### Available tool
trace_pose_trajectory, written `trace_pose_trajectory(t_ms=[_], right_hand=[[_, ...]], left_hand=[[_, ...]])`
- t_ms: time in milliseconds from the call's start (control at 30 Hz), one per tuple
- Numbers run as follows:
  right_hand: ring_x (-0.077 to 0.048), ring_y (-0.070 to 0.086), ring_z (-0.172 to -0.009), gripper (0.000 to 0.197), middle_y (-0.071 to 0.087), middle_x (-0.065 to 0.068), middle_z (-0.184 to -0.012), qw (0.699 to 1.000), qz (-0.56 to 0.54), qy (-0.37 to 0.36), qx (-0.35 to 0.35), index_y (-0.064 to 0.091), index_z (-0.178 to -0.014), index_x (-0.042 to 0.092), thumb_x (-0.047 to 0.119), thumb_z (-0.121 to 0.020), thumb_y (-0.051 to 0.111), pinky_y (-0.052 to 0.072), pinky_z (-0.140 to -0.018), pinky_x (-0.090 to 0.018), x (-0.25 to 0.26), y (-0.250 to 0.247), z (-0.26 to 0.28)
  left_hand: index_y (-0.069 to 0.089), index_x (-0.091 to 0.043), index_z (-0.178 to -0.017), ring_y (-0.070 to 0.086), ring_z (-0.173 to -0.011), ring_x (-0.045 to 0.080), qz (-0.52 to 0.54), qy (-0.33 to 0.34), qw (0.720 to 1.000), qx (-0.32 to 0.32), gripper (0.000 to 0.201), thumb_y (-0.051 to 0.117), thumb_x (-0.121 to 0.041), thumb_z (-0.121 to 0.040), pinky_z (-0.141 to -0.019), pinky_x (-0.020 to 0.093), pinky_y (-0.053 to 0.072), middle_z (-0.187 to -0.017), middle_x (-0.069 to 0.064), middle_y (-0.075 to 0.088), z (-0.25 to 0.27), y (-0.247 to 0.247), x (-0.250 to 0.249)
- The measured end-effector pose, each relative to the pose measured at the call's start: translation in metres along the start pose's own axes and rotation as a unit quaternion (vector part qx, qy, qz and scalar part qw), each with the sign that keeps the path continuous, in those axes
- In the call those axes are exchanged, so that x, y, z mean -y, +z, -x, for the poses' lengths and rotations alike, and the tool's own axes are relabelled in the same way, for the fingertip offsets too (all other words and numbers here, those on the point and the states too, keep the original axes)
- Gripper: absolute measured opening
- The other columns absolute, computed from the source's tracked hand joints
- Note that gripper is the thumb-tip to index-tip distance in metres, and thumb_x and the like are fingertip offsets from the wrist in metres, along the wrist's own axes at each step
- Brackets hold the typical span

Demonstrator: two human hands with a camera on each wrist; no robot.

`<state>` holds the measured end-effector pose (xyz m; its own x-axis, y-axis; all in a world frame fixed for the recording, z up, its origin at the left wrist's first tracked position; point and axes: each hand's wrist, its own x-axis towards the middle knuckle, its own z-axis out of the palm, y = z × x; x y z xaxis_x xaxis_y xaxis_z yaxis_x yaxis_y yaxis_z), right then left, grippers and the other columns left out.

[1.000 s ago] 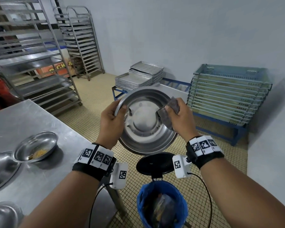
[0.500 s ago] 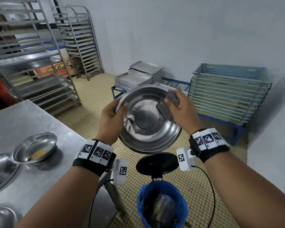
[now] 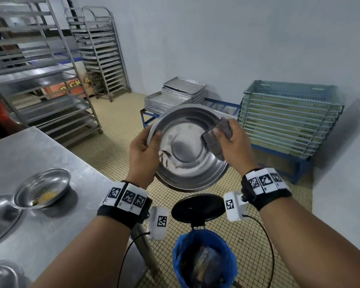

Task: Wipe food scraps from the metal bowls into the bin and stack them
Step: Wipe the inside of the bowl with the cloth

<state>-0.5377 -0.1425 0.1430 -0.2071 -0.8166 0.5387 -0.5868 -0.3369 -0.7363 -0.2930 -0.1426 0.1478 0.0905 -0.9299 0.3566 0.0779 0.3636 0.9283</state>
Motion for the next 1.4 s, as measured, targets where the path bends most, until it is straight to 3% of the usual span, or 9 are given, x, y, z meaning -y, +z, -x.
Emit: trace_pose_trajectory(t_ms=[133,267,400,567,700,867,1100,1267,1400], right_hand=[[0.009,0.051,-0.064,0.015,0.053,0.013,-0.072,1.000,-0.002,0.023,-0.017,0.055,-0.096,0.019,0.032,-0.102,0.059,0.037,-0.057,-0.010,-0.009,0.005,0.010],[0.004,0.056,-0.067,0.014,0.061,0.011,-0.078,0.998,0.039,-0.022,0.036,0.058,-0.102,0.020,0.034,-0.101,0.061,0.041,-0.058,-0.011,-0.005,-0.010,-0.002],[0.001,0.061,-0.071,0.020,0.068,0.011,-0.083,0.986,0.101,-0.089,0.098,0.061,-0.112,0.023,0.038,-0.100,0.061,0.041,-0.059,-0.013,0.007,-0.015,-0.016],[-0.001,0.063,-0.075,0.018,0.067,0.013,-0.085,0.997,0.056,-0.050,0.032,0.060,-0.110,0.023,0.038,-0.101,0.061,0.047,-0.059,-0.017,0.000,-0.008,-0.007],[0.001,0.059,-0.076,0.016,0.062,0.014,-0.084,0.999,0.040,0.015,0.005,0.057,-0.106,0.019,0.033,-0.101,0.061,0.047,-0.065,-0.023,-0.012,0.000,0.009],[-0.006,0.064,-0.074,0.018,0.068,0.012,-0.087,0.991,0.094,-0.066,0.063,0.059,-0.110,0.022,0.036,-0.099,0.065,0.048,-0.062,-0.019,0.001,-0.007,-0.012],[0.011,0.052,-0.068,0.015,0.055,0.014,-0.078,0.999,0.020,0.027,0.004,0.053,-0.096,0.022,0.034,-0.101,0.061,0.037,-0.061,-0.011,-0.009,0.003,0.009],[0.005,0.055,-0.067,0.014,0.058,0.013,-0.077,0.998,0.048,-0.002,0.027,0.055,-0.101,0.023,0.035,-0.100,0.061,0.043,-0.060,-0.020,-0.004,-0.004,0.001],[-0.014,0.065,-0.075,0.021,0.068,0.007,-0.086,0.989,0.108,-0.066,0.073,0.058,-0.114,0.024,0.039,-0.099,0.062,0.051,-0.067,-0.029,0.008,-0.020,-0.022]], left_hand=[[0.072,-0.018,-0.124,0.071,-0.083,0.033,-0.023,-0.004,1.000,0.020,0.021,0.059,-0.017,-0.107,-0.065,0.039,0.058,-0.102,0.016,0.076,0.000,-0.002,0.005],[0.074,-0.025,-0.122,0.077,-0.086,0.024,-0.077,0.007,0.993,0.085,0.024,0.062,-0.013,-0.104,-0.069,0.036,0.063,-0.099,0.001,0.080,-0.006,-0.003,-0.006],[0.075,-0.032,-0.114,0.077,-0.089,0.023,-0.094,0.033,0.982,0.160,0.026,0.063,-0.012,-0.104,-0.076,0.032,0.062,-0.101,0.000,0.079,-0.013,0.004,-0.023],[0.079,-0.038,-0.104,0.077,-0.084,0.025,-0.045,0.021,0.994,0.101,0.029,0.066,-0.013,-0.103,-0.075,0.039,0.064,-0.096,0.004,0.080,-0.015,0.006,-0.018],[0.076,-0.032,-0.109,0.075,-0.075,0.016,-0.047,0.015,0.997,0.053,0.029,0.061,-0.008,-0.104,-0.065,0.027,0.059,-0.091,-0.002,0.080,-0.010,0.005,-0.010],[0.076,-0.020,-0.115,0.076,-0.081,0.015,-0.061,0.020,0.992,0.106,0.024,0.060,-0.006,-0.105,-0.070,0.026,0.058,-0.095,0.000,0.080,-0.003,0.008,-0.010],[0.075,-0.017,-0.117,0.074,-0.081,0.018,-0.013,-0.004,1.000,0.000,0.021,0.061,-0.008,-0.104,-0.067,0.029,0.058,-0.097,0.005,0.080,-0.012,0.002,0.001],[0.072,-0.025,-0.117,0.075,-0.080,0.031,-0.049,-0.042,0.992,0.108,0.018,0.060,-0.016,-0.106,-0.068,0.044,0.063,-0.099,0.014,0.077,-0.007,-0.003,-0.003],[0.072,-0.022,-0.107,0.072,-0.074,0.028,-0.076,-0.049,0.988,0.126,0.019,0.059,-0.009,-0.105,-0.063,0.037,0.058,-0.089,0.010,0.075,-0.008,-0.002,-0.007]])
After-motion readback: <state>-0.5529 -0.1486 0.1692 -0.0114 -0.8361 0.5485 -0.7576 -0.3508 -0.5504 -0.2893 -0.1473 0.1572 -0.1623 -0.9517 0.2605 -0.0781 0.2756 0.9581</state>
